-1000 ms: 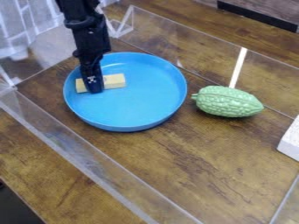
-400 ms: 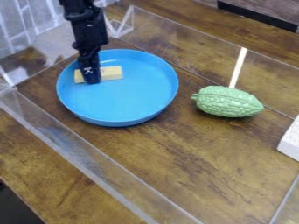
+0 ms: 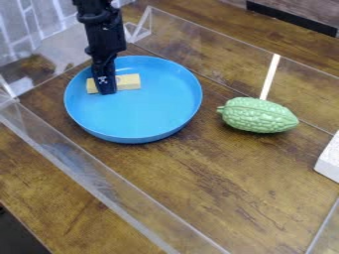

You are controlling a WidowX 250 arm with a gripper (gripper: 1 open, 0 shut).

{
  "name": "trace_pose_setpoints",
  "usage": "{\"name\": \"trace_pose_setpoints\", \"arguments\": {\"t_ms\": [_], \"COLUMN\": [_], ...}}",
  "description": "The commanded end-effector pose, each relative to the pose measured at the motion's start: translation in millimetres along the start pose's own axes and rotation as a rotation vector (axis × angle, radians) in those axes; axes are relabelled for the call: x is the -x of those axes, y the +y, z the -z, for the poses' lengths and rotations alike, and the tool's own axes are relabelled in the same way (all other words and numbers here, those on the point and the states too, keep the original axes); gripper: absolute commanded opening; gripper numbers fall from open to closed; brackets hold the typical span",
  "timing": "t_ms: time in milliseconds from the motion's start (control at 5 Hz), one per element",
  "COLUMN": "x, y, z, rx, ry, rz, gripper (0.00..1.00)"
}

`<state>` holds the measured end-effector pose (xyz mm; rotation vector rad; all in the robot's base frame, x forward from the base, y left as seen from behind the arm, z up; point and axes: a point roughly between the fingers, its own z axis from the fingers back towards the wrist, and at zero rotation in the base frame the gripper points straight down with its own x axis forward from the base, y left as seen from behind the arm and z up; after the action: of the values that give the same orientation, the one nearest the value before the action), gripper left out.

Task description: Remove the yellow block from inside the blue tray and put it on the table

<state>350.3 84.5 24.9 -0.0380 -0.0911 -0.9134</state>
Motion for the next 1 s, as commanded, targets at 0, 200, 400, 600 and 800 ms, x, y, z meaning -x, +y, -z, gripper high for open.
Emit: {"name": "trace_pose_setpoints", "arguments": {"t_ms": [0,200,400,600,800], "x": [-14.6,-20.0,-23.9,-26.6,-29.6], "y": [6.7,6.5,5.8,7.5,9.4], "z": [-17.1,-14.7,-17.5,-26.5,-37.7], "rx": [-0.052,-0.052,-0.057,-0.071,-0.089], "ry": [-0.019,-0.019,-0.017,-0.013,-0.011], "rz": [0.069,0.118,0.112,0.06,0.008], "gripper": [0.0,0.0,0.0,0.0,0.0]}}
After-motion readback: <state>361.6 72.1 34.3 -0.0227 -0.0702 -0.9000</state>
